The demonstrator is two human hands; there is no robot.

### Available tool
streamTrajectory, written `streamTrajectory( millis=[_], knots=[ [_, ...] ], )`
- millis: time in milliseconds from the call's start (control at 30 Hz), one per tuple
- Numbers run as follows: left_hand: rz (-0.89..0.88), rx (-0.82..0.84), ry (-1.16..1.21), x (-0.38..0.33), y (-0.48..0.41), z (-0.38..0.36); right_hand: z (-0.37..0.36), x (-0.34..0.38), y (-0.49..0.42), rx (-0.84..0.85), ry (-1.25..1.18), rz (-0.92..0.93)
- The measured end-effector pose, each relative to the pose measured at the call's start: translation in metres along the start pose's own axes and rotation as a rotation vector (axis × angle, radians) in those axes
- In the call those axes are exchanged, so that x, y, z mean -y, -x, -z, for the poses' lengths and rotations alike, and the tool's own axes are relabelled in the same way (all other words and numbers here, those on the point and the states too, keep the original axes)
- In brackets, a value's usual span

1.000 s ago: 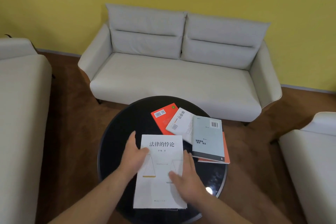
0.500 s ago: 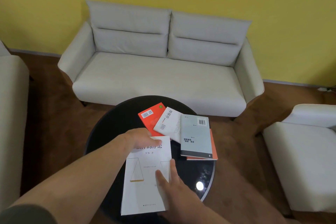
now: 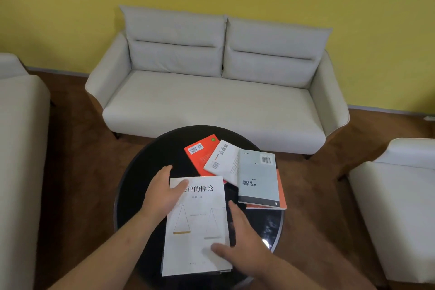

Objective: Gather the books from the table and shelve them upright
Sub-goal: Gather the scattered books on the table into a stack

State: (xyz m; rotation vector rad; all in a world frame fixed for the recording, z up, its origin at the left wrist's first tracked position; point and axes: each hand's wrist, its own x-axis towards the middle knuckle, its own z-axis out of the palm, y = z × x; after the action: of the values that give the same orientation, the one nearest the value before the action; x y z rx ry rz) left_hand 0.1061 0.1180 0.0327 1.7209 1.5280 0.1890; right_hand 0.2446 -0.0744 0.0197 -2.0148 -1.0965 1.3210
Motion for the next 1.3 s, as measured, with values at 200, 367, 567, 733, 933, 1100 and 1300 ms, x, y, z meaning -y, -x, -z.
streamTrajectory(
  millis=[200, 367, 567, 733, 933, 1100, 1300],
  knots=[
    [0.486, 0.418, 0.740, 0.076, 0.058, -0.014, -0.006, -0.001, -0.018, 0.106, -0.578, -0.360],
    [0.548, 0.532, 0.923, 0.070, 0.067, -0.023, -0.024, -0.001, -0.006, 0.142, -0.773, -0.443],
    [0.589, 0.537, 0.946, 0.070, 0.065, -0.022, -0.036, -0.007, -0.007, 0.118, -0.866, -0.456],
    [0.516, 0.539, 0.856, 0.074, 0.062, -0.020, -0.015, 0.014, 0.011, 0.124, -0.757, -0.391],
    [0.321, 0.224, 0.641, 0.043, 0.039, -0.004, 0.005, 0.004, 0.003, 0.058, -0.517, -0.332],
    [-0.063, -0.004, 0.204, -0.024, 0.003, 0.002, 0.040, -0.016, -0.018, -0.061, -0.477, -0.275],
    [-0.117, 0.329, -0.032, -0.085, -0.063, -0.037, 0.106, -0.049, -0.056, -0.322, -0.511, -0.363]
  ],
)
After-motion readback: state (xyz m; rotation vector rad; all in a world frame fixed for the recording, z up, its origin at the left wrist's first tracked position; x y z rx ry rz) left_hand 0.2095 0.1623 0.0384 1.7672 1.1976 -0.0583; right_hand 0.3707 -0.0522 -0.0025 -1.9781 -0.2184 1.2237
